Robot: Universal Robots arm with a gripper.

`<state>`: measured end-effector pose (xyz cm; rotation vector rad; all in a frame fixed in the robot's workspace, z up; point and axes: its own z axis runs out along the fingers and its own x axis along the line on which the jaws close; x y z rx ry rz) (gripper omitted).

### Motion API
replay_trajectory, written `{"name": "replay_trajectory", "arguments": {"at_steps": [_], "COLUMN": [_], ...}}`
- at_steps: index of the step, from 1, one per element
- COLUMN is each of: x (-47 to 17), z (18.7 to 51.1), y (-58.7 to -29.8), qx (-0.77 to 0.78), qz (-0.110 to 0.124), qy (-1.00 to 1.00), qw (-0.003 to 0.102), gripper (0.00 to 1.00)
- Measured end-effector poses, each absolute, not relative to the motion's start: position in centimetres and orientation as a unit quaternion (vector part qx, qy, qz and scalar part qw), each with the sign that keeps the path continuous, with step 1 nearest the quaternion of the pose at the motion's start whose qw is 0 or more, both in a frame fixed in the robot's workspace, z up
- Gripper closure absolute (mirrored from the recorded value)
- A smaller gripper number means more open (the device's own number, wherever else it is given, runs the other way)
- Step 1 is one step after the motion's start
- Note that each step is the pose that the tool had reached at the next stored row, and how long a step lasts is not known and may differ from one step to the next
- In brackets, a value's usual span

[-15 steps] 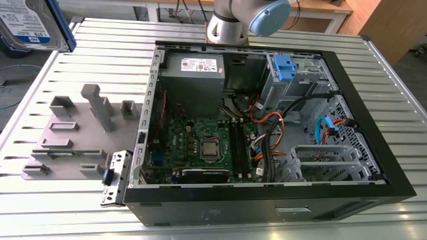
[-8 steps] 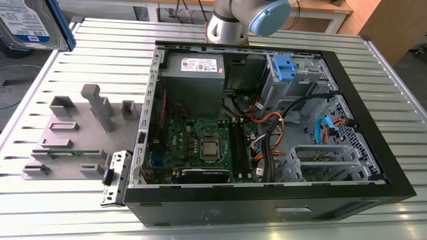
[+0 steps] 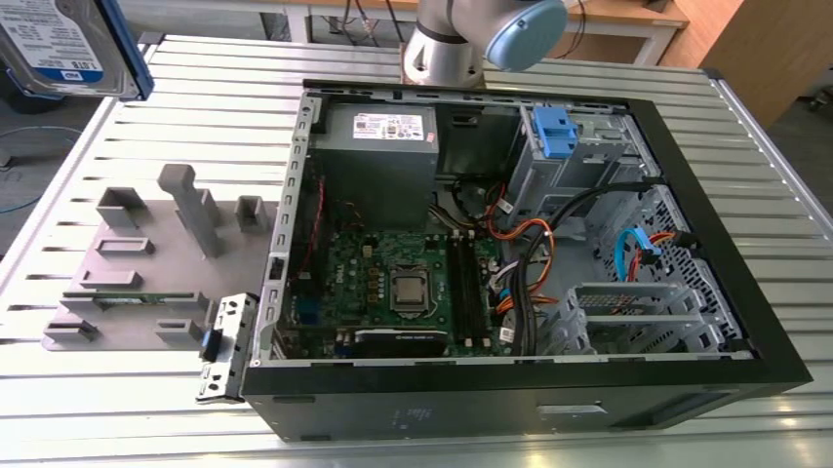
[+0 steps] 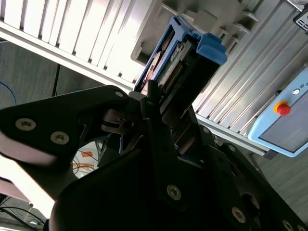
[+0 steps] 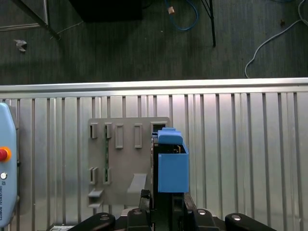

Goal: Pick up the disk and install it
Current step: 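Pick up the disk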

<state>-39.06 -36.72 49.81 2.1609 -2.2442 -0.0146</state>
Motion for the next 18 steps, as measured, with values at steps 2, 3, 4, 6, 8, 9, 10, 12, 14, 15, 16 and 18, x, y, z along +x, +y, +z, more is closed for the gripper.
{"name": "replay_trajectory", "arguments": {"at_steps": [2,3,4,6,8,9,10,12,14,15,16,18], "x": [-38.91,-38.85,-38.79,-38.68,-38.58,-38.54,-38.49,-38.36,-38.26,-38.22,-38.21,-38.2], "z": [49.81,49.81,49.81,49.81,49.81,49.81,49.81,49.81,49.81,49.81,49.81,49.81], "y": [-36.72,-36.72,-36.72,-36.72,-36.72,-36.72,-36.72,-36.72,-36.72,-36.72,-36.72,-36.72], "qx": [0.694,0.694,0.694,0.694,0.694,0.694,0.694,0.694,0.694,0.693,0.693,0.694], "qz": [-0.005,-0.005,-0.005,-0.005,-0.005,-0.005,-0.005,-0.005,-0.005,-0.005,-0.005,-0.005], "qy": [-0.72,-0.72,-0.72,-0.72,-0.72,-0.72,-0.72,-0.72,-0.72,-0.72,-0.72,-0.72], "qw": [0.013,0.013,0.013,0.013,0.013,0.013,0.013,0.013,0.013,0.013,0.013,0.013], "gripper": [0.65,0.65,0.65,0.65,0.65,0.65,0.65,0.65,0.65,0.65,0.65,0.65]}}
